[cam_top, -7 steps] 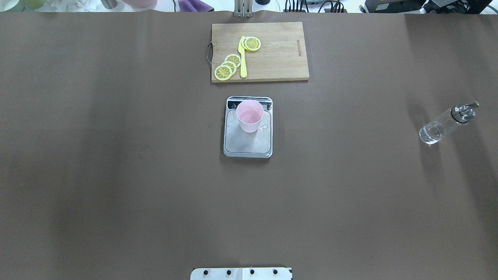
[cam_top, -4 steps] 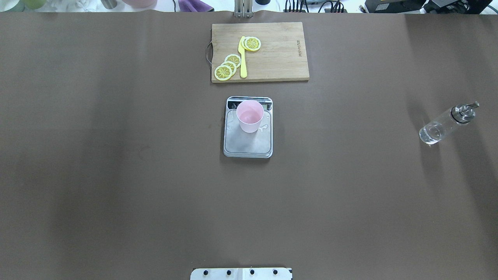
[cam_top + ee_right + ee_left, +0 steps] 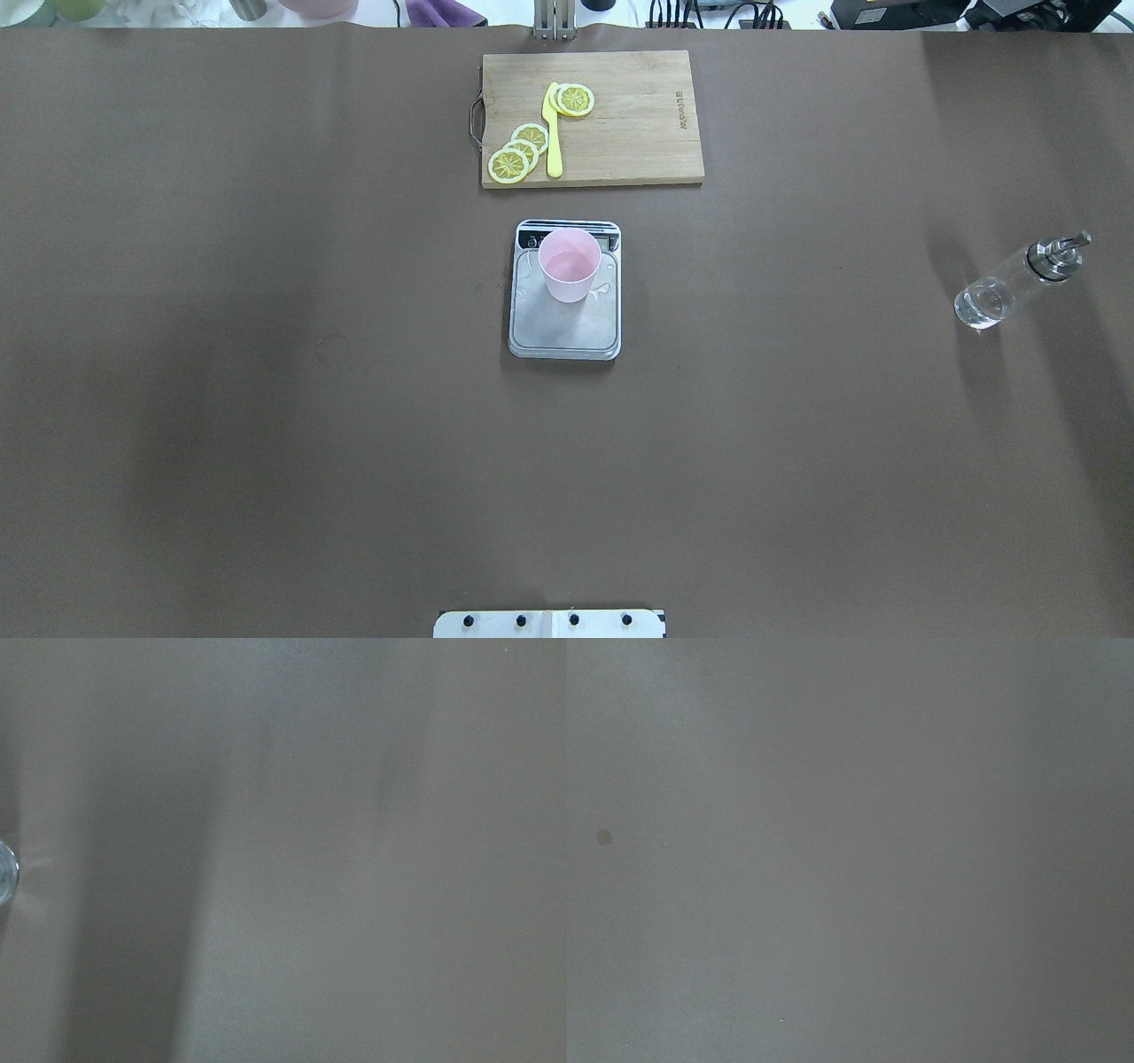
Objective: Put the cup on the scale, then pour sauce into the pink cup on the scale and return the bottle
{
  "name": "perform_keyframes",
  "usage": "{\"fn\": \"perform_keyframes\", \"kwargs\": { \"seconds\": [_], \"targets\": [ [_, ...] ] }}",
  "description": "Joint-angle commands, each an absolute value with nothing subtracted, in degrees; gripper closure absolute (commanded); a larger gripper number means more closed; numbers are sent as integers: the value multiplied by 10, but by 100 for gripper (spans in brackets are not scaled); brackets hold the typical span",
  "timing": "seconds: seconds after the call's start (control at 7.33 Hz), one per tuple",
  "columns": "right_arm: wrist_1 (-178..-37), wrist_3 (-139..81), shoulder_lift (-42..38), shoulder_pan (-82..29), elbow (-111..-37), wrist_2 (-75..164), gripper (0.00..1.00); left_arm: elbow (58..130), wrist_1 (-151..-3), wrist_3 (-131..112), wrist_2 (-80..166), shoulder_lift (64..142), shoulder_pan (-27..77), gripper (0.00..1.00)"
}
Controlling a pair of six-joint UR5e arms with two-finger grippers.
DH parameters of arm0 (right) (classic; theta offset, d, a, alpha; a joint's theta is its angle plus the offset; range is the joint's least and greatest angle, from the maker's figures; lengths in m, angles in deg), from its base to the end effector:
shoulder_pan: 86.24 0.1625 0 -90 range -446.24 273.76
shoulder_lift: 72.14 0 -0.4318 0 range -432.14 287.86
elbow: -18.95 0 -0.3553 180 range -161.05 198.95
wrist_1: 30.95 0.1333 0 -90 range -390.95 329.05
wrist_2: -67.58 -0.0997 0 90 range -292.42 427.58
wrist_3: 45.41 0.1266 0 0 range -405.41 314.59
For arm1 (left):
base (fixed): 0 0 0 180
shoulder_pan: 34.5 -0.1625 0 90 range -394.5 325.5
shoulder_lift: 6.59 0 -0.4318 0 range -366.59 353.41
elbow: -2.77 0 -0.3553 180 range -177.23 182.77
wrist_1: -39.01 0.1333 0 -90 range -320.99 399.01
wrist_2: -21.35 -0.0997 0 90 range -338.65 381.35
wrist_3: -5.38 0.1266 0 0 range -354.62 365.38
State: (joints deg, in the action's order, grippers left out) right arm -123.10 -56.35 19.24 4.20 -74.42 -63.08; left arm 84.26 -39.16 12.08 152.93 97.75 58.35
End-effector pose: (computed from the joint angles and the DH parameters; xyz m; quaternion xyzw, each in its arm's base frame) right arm 0.0542 -0.4437 0.6782 0.0331 -0.3458 -0.0853 0.9338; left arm -0.0765 -0.5465 0.6494 -0.0193 0.3573 0.0128 0.9337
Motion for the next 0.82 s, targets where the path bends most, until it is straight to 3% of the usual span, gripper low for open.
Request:
{"fn": "perform_keyframes", "kwargs": {
  "seconds": [0.0,0.68],
  "targets": [
    [-1229,-561,196,42,-746,-635,0,860,-418,128,1531,962,576,2],
    [-1228,-561,196,42,-747,-636,0,876,-469,122,1532,929,575,2]
  ]
}}
